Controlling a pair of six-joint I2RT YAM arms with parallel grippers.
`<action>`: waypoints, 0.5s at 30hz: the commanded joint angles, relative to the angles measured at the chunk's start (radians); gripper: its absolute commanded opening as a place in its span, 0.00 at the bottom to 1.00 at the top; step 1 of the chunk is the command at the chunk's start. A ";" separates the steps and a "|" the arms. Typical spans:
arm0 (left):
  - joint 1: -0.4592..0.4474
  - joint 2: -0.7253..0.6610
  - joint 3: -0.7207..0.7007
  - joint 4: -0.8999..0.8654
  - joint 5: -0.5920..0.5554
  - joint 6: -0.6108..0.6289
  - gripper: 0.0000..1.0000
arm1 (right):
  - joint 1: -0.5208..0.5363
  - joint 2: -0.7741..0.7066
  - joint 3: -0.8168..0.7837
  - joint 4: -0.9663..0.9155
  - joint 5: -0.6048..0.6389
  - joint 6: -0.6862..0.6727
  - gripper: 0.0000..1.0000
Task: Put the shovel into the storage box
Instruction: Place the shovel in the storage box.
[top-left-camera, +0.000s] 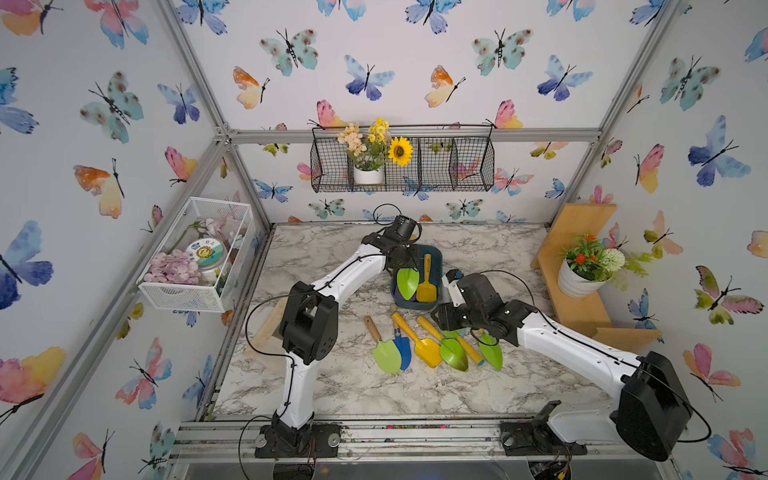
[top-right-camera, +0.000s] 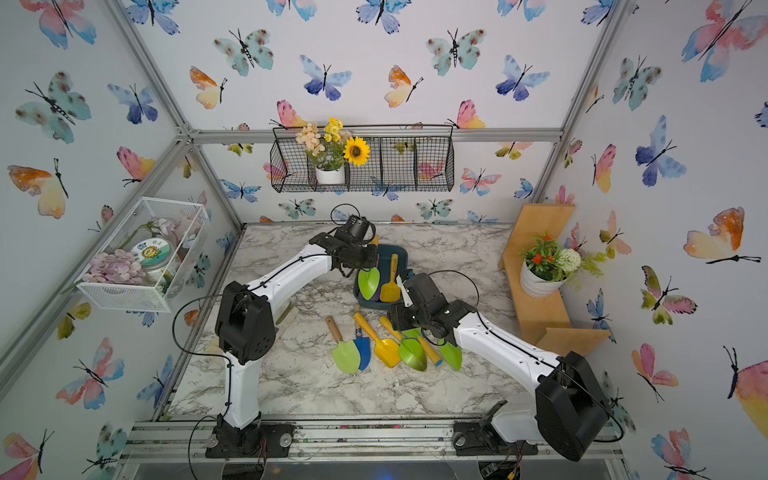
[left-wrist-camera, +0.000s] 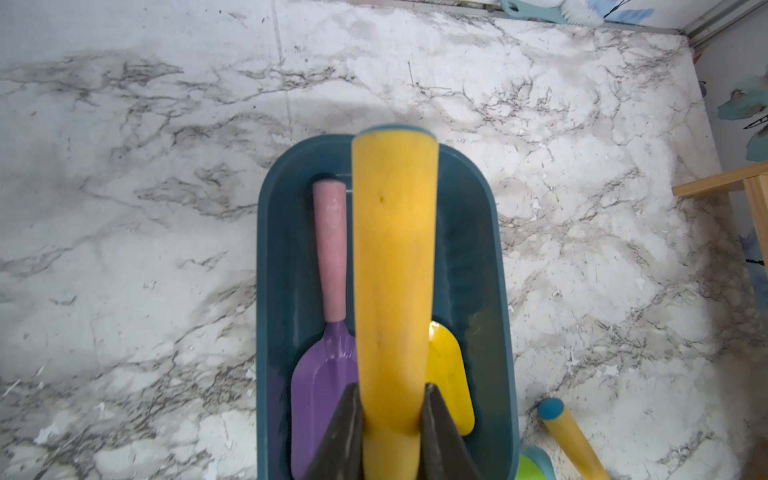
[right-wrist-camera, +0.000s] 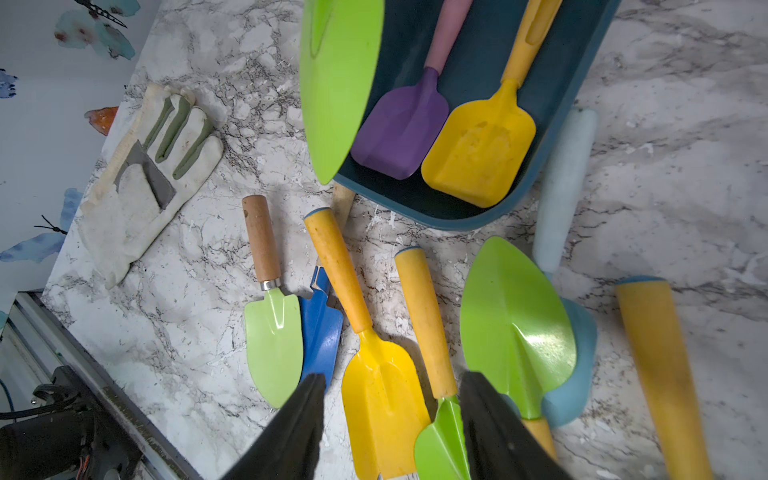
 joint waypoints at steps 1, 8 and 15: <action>-0.001 0.068 0.082 -0.034 -0.040 0.051 0.00 | -0.005 -0.021 -0.020 -0.028 0.038 0.018 0.57; 0.005 0.147 0.120 0.040 -0.045 0.070 0.02 | -0.005 -0.021 -0.029 -0.036 0.047 0.020 0.57; 0.007 0.207 0.138 0.048 -0.032 0.060 0.02 | -0.005 -0.009 -0.022 -0.037 0.054 0.016 0.57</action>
